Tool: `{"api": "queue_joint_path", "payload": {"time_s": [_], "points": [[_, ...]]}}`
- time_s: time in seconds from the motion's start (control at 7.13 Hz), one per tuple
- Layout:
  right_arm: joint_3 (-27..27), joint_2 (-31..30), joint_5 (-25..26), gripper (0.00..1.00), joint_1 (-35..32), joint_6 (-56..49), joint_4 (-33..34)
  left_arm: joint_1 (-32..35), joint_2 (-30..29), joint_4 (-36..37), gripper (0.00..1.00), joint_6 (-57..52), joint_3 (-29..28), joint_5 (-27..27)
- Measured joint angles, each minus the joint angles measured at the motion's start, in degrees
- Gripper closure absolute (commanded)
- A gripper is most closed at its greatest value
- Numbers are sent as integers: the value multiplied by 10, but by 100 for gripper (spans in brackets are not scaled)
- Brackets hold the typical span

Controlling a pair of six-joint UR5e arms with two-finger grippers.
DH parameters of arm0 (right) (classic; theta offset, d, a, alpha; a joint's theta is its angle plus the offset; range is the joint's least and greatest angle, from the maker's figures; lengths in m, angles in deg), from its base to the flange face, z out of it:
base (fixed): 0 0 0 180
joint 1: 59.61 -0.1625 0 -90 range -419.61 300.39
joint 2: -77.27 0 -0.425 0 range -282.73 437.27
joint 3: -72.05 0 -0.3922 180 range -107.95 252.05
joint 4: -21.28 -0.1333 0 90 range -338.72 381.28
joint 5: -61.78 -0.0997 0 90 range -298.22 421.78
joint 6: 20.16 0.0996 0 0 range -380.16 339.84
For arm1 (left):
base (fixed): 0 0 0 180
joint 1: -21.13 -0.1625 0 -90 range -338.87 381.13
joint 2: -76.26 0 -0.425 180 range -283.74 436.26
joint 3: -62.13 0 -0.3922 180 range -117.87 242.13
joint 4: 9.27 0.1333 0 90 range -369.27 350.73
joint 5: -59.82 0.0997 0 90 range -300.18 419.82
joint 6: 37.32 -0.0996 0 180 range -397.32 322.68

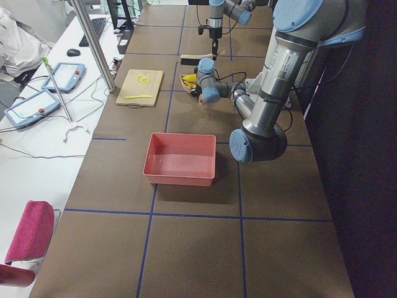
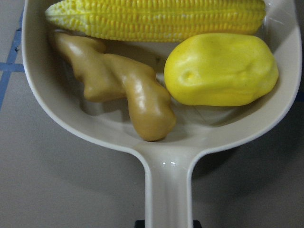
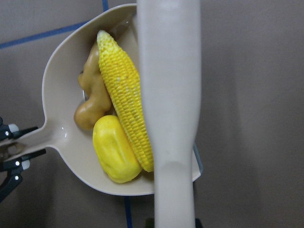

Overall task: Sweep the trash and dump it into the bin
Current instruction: 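Lift the dustpan over the pink bin with the left gripper while the right withdraws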

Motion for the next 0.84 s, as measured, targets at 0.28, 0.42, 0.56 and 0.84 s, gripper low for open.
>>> {"api": "queue_joint_path", "payload": {"time_s": [0.28,0.42,0.56,0.84], "points": [[32,-27,-47,100,-87,-11,39,22,0,-26,97,54,8,-3],[40,-52,-54,100,-117,-31,44,51,3,-28,97,68,14,-22],[43,-81,-56,100,-138,-61,46,102,11,-29,97,73,16,-73],[45,-136,-56,100,-164,-133,46,245,36,-28,97,69,10,-222]]}}
